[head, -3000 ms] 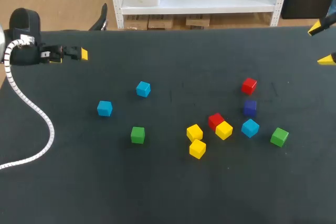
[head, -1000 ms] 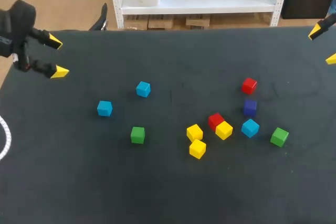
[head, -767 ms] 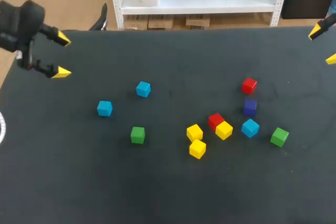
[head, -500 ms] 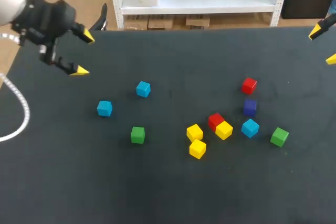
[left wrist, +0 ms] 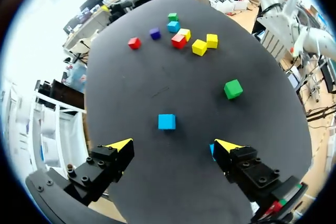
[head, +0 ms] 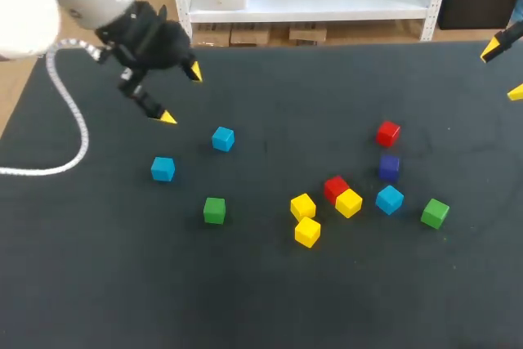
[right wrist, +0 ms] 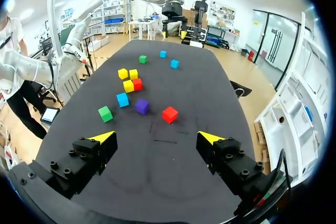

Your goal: Place the blue cubes, place green cubes on the blue cubes, place the yellow cubes on the green cubes, then place the red cubes on the yellow cubes, and place purple cube on the red cubes.

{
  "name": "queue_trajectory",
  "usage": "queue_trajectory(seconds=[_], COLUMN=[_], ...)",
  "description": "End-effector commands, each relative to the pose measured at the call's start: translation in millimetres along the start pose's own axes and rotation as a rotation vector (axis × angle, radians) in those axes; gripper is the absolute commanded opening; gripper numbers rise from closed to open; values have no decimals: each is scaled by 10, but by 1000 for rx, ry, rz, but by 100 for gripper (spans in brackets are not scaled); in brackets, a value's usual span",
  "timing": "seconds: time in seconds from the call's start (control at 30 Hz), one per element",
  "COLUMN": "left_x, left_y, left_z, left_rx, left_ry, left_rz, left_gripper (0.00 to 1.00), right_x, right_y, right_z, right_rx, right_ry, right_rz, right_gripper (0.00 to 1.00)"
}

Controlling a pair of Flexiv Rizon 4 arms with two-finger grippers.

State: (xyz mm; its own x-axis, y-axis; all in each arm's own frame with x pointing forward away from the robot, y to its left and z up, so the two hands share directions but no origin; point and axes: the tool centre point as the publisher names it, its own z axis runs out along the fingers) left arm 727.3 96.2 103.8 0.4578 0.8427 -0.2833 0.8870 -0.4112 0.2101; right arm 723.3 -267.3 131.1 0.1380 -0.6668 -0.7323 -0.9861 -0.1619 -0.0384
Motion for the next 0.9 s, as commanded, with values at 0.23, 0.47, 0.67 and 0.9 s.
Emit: queue_trajectory(seconds=[0.23,0.47,0.67,0.9], left_x=[-84,-81,-31,-10], left_y=[170,107,73,42], left_z=[451,685,840,972], left_rx=[344,375,394,363], left_ry=[12,25,41,30], left_rz=[9,28,6,-35], left_gripper=[100,100,100,100], right_x=[-4,-4,-4,-4], right_y=[12,12,12,12], right_z=[3,3,3,3], right_rx=[3,3,3,3], right_ry=[0,0,0,0], right_rz=[-1,-1,-1,-1], right_gripper=[100,100,100,100])
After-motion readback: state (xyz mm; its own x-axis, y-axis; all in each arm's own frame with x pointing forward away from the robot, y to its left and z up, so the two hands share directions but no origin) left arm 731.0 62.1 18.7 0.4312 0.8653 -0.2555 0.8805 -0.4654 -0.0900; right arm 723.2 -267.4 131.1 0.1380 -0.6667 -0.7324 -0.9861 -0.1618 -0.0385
